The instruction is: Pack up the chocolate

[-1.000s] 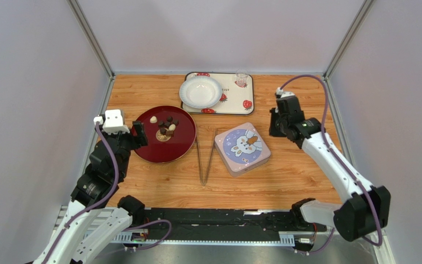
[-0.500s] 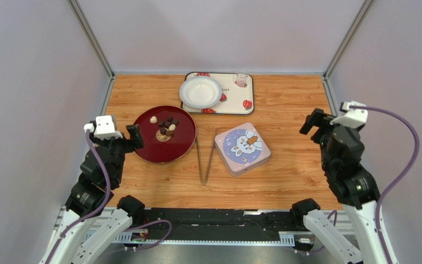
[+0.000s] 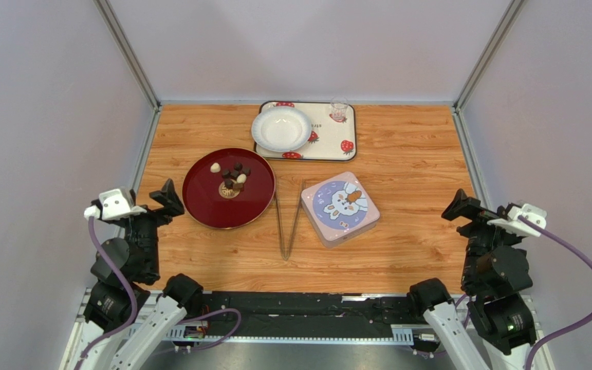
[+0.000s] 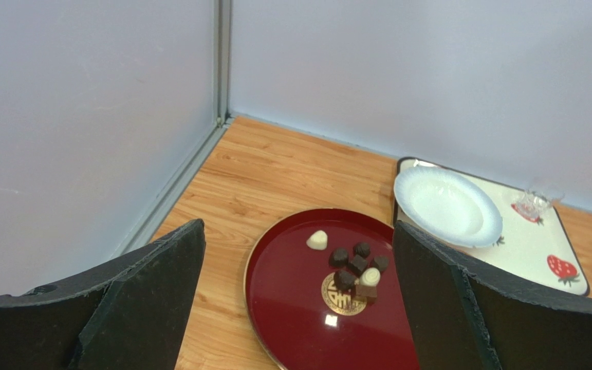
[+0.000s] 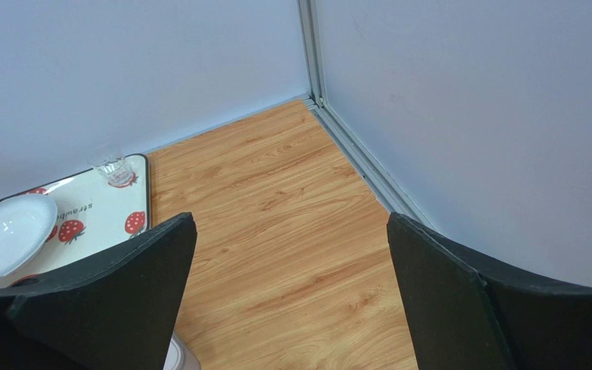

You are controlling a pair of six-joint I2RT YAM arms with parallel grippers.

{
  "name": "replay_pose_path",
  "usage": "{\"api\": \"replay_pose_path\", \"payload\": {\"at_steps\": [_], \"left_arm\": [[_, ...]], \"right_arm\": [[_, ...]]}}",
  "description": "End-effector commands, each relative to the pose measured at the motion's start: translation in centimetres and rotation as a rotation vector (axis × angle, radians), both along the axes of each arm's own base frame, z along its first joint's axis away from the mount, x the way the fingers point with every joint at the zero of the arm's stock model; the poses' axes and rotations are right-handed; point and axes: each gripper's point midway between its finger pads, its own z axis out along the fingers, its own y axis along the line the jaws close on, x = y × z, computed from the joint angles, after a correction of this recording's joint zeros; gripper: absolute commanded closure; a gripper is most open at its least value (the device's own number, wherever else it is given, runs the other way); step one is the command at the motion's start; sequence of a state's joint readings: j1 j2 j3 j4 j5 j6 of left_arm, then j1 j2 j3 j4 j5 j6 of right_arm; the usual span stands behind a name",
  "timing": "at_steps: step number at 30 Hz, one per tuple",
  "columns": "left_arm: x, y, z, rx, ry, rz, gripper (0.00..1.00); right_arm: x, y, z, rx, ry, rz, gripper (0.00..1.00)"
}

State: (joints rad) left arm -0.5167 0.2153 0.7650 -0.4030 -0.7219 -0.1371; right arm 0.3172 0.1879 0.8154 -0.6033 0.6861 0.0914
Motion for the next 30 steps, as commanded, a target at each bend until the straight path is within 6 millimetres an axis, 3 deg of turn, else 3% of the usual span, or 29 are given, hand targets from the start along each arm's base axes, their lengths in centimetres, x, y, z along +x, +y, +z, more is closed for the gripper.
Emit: {"api": "replay_pose_path", "payload": {"at_steps": [1, 6, 10, 30], "left_arm": [[-1.1, 1.6, 1.3, -0.045, -0.094, 0.063, 0.01], [-1.7, 2.8, 0.9, -0.065, -0.105, 0.120, 0.01], [-1.3, 2.5, 0.5, -0.053, -0.088, 0.117, 0.01], [-1.1, 2.2, 0.3, -0.034, -0.065, 0.104, 0.01]], "right_arm": [[-0.5, -1.0, 0.4, -0.019, -0.088, -0.050, 0.00], [-0.4, -0.6, -0.8, -0.032, -0.111, -0.021, 0.00], [-0.7, -1.0, -1.5, -0.010, -0.141, -0.047, 0.00], [-0.9, -0.4, -1.3, -0.057, -0.164, 0.007, 0.01]]}}
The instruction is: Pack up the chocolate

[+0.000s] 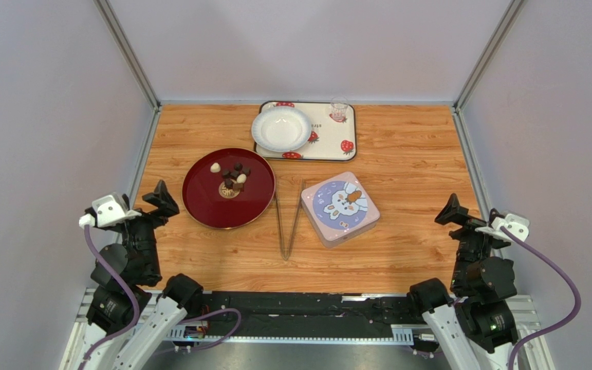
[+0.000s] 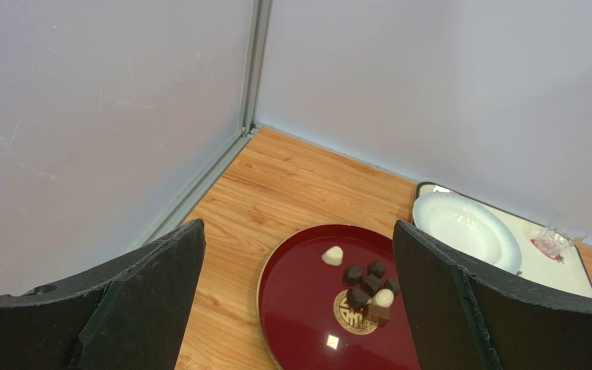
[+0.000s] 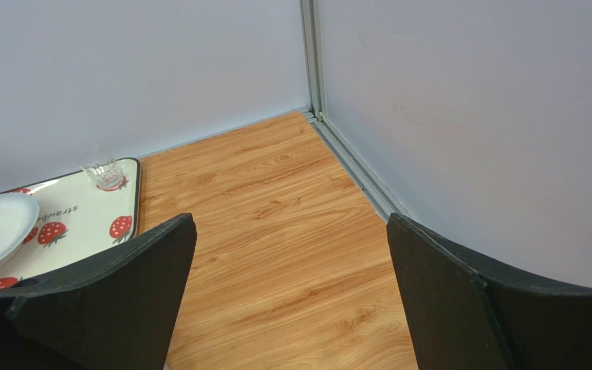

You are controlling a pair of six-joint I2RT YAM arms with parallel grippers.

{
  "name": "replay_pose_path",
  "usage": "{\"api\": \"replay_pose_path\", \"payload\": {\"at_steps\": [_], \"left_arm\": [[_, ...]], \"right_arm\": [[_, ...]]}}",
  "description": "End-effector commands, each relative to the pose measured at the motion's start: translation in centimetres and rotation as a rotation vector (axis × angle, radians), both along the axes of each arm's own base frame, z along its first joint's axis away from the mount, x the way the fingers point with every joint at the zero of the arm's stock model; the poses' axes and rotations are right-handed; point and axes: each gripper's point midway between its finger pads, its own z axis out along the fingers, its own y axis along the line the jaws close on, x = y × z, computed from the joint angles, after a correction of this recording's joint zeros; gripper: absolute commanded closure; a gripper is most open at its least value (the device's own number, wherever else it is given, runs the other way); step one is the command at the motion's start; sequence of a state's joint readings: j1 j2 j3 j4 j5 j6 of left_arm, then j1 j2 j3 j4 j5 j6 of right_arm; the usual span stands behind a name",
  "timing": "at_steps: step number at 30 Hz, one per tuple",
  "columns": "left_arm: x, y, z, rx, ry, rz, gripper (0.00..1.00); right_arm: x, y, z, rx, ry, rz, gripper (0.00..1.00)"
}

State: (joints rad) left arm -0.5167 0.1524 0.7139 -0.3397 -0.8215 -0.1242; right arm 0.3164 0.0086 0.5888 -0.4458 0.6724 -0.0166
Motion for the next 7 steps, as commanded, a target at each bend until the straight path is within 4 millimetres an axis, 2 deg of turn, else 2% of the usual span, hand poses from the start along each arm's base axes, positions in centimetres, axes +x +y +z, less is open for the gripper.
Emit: {"api": "replay_pose_path", "payload": {"at_steps": [1, 7], "left_arm": [[-0.32, 0.29, 0.42, 0.004, -0.015, 0.006, 0.01], [-0.84, 0.59, 0.51, -0.008, -0.039, 0.007, 0.01]], "right_arm": [[-1.41, -0.34, 1.90, 0.011, -0.099, 0.009, 0.01], [-1.62, -0.49, 2.05, 0.021, -0.104, 0.003, 0.01]]}}
